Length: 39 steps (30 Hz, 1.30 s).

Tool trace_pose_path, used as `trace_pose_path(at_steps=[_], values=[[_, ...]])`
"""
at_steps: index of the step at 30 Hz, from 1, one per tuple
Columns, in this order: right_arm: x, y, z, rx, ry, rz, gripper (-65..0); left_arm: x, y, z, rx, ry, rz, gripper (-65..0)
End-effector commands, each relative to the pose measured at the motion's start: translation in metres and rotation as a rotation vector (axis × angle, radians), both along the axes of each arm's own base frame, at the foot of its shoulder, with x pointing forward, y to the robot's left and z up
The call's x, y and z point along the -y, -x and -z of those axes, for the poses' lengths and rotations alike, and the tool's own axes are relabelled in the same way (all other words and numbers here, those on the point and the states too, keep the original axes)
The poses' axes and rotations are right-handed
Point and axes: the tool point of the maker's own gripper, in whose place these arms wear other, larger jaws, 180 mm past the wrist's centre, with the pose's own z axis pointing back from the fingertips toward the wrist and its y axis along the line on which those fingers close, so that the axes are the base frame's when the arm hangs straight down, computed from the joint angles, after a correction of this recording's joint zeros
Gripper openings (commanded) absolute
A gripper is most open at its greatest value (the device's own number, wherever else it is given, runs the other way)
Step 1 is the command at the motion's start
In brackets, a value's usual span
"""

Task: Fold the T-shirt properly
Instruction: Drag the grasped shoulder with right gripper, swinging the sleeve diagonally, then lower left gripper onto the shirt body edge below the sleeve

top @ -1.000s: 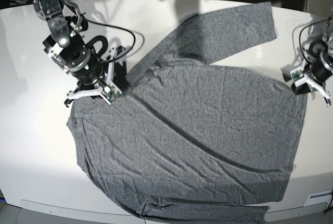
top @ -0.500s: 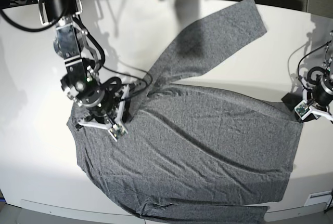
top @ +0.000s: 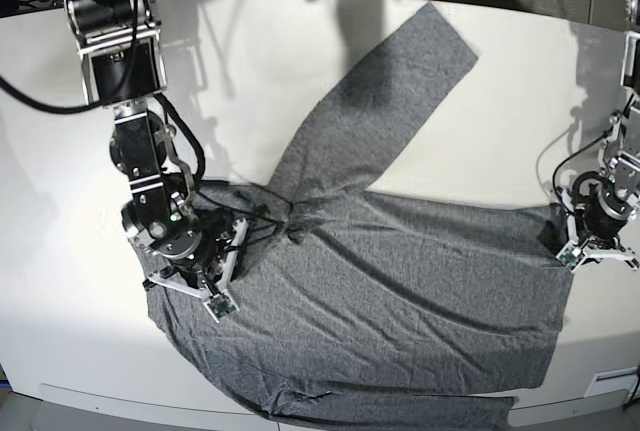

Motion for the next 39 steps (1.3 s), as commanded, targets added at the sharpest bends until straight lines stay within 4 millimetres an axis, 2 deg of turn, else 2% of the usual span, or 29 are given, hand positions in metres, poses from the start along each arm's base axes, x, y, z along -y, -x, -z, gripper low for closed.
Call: trace_pose_path(at_steps=[1, 7, 11, 17, 26, 35, 39], values=[[0.004, -0.016, -0.023, 0.067, -0.010, 0.015, -65.0, -0.008, -0.015, -0.024, 0.066, -0.001, -0.012, -65.0], [0.021, -0.022, -0.027, 0.087, -0.021, 0.094, -65.0, -0.010, -0.017, -0.019, 0.060, 0.014, -0.022, -65.0], [0.042, -0.025, -0.032, 0.104, -0.033, 0.182, -65.0, -0.013, -0.021, -0.025, 0.104, -0.002, -0.045, -65.0], [0.062, -0.023, -0.034, 0.095, -0.046, 0.249, -65.0, -0.018, -0.021, -0.026, 0.112, -0.017, -0.069, -65.0], [0.060, -0.025, -0.036, 0.106, -0.061, 0.244, -65.0, -0.012, -0.022, -0.025, 0.116, -0.005, -0.057, -65.0], [0.057, -0.028, -0.040, 0.142, -0.074, 0.230, -65.0, 0.026, -0.029, -0.026, 0.162, 0.073, 0.011, -65.0], [0.059, -0.029, -0.027, 0.139, -0.088, 0.228, -65.0, 0.034, -0.030, -0.024, 0.162, 0.088, 0.016, -65.0]])
